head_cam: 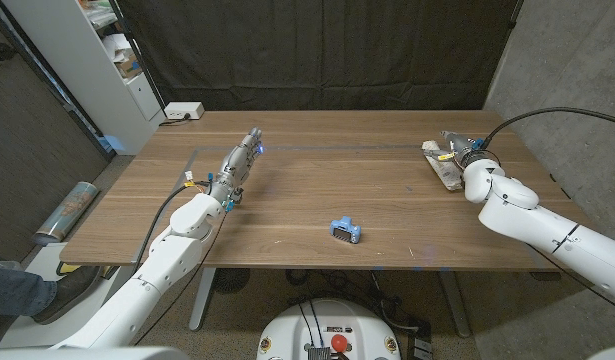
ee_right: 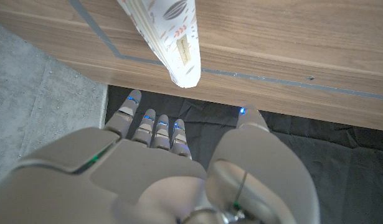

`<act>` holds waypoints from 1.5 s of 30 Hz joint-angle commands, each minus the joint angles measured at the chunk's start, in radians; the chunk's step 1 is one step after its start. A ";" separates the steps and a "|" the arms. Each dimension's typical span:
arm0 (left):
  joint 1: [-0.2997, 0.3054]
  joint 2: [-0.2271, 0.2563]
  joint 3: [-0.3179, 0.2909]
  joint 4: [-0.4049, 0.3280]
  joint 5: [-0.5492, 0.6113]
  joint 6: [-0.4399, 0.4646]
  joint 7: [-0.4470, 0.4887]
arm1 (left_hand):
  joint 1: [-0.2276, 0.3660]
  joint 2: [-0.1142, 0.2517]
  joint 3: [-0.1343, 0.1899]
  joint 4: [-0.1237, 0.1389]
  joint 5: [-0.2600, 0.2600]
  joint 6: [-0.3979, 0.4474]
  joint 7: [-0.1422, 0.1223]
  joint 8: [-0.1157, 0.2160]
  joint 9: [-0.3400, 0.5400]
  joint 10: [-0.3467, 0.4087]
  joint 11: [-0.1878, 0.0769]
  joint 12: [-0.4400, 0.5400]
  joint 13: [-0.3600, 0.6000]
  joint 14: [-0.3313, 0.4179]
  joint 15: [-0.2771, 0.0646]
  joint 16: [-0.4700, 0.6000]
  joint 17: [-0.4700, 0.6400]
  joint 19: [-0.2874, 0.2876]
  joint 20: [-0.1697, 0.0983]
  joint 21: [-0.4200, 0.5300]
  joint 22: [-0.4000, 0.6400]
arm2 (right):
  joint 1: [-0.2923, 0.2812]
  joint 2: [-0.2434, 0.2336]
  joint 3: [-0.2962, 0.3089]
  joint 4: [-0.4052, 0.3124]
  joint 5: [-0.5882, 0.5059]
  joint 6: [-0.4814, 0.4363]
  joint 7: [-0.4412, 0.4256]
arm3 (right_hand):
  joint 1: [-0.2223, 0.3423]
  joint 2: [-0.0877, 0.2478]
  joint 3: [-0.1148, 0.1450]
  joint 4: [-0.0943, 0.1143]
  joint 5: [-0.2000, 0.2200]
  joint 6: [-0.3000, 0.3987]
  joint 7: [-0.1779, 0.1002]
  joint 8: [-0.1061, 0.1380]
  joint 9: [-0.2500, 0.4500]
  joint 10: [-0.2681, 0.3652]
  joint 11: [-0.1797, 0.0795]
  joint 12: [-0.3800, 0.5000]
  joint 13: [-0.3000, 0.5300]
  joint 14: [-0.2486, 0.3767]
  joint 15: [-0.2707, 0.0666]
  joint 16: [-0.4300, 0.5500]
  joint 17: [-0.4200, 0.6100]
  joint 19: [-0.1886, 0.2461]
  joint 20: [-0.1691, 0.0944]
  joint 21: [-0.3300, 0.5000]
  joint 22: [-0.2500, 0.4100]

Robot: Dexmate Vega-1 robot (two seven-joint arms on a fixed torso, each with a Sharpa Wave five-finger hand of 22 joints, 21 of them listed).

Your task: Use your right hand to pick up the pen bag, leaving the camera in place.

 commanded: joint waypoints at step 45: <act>0.013 0.000 -0.007 -0.006 0.002 -0.001 0.021 | -0.001 0.007 -0.005 -0.008 -0.003 0.004 -0.004 0.004 0.006 0.003 -0.002 -0.004 0.003 -0.012 0.000 0.000 0.004 -0.049 0.009 -0.016 0.003 | 0.141 0.043 -0.098 0.155 0.048 -0.037 0.070 | 0.011 -0.011 -0.004 -0.016 0.020 -0.007 0.003 0.003 0.002 0.000 0.012 0.005 0.003 0.021 0.002 0.010 0.004 0.043 0.042 0.005 0.003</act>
